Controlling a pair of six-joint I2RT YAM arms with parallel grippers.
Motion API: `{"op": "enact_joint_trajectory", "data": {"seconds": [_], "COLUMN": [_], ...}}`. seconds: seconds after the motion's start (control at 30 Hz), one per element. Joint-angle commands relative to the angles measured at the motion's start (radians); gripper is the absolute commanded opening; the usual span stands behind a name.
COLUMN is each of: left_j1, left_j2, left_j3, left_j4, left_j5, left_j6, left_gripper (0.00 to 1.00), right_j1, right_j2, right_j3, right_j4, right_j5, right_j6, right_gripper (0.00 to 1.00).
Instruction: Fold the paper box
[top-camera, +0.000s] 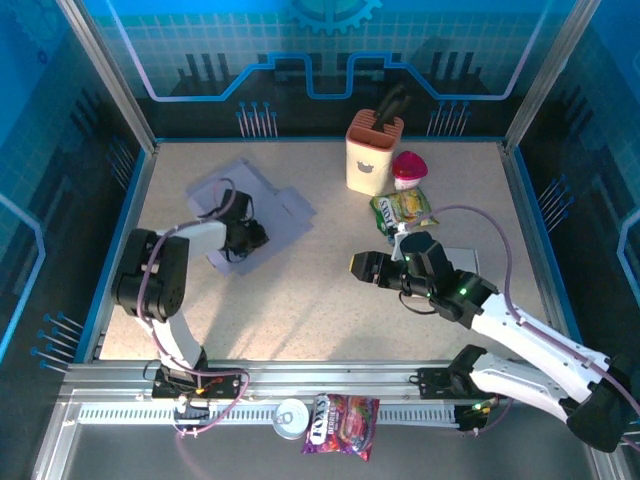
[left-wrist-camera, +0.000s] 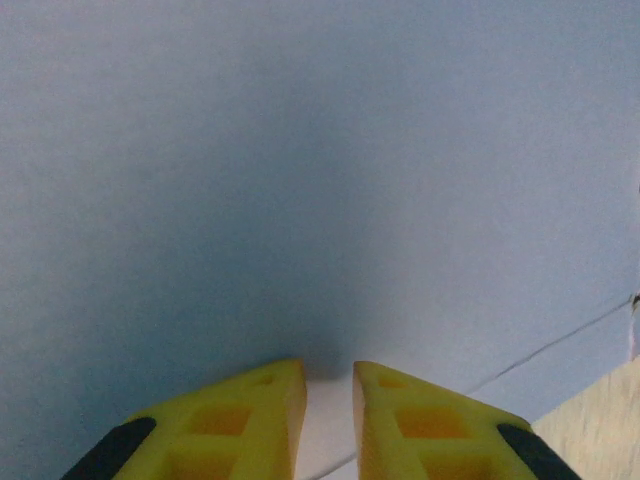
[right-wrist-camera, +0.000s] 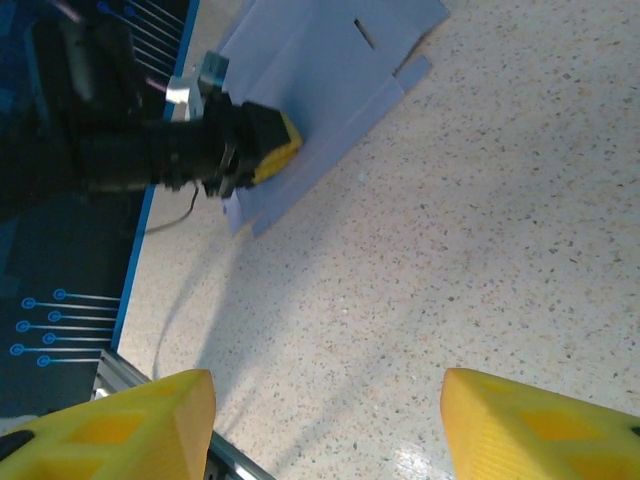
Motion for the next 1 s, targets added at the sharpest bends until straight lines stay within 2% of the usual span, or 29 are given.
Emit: {"op": "enact_joint_trajectory", "data": {"seconds": [0.0,0.23,0.37,0.5,0.53,0.6,0.7,0.8,0.97], "left_j1": [-0.122,-0.360,-0.494,-0.578,-0.580,-0.574,-0.542,-0.432,-0.237], "left_j2": [-0.050,-0.196,-0.181,-0.190,-0.204,-0.264,-0.397,-0.474,-0.433], "left_j3": [-0.121,-0.262,-0.226,-0.157,-0.143,-0.121,-0.130,-0.147,-0.119], "left_j4": [-0.042,-0.035,-0.026,-0.052,-0.082,-0.157,-0.179,-0.171,-0.154], "left_j5": [-0.024,-0.120,-0.101,-0.130,-0.156,-0.222,-0.238,-0.163,-0.039], "left_j6": [-0.027,-0.033,0.023,0.040,0.025,-0.011,-0.037,-0.044,-0.010], "left_gripper": [0.22,0.19,0.19,0.21,0.22,0.31,0.35,0.37,0.36], "right_j1": [0.012,-0.009,-0.024,-0.028,-0.030,-0.040,-0.057,-0.098,-0.149], "right_j2": [-0.014,0.026,0.065,0.108,0.116,0.129,0.148,0.197,0.322], "right_j3": [-0.049,-0.104,-0.169,-0.233,-0.246,-0.274,-0.304,-0.312,-0.325], "right_j4": [0.065,0.128,0.210,0.300,0.315,0.344,0.385,0.444,0.605], "right_j5": [0.061,0.080,0.064,0.069,0.071,0.078,0.093,0.071,0.010], "right_j6": [0.057,0.108,0.165,0.233,0.248,0.284,0.320,0.329,0.393], "right_gripper": [0.62,0.62,0.62,0.63,0.63,0.63,0.63,0.63,0.62]}}
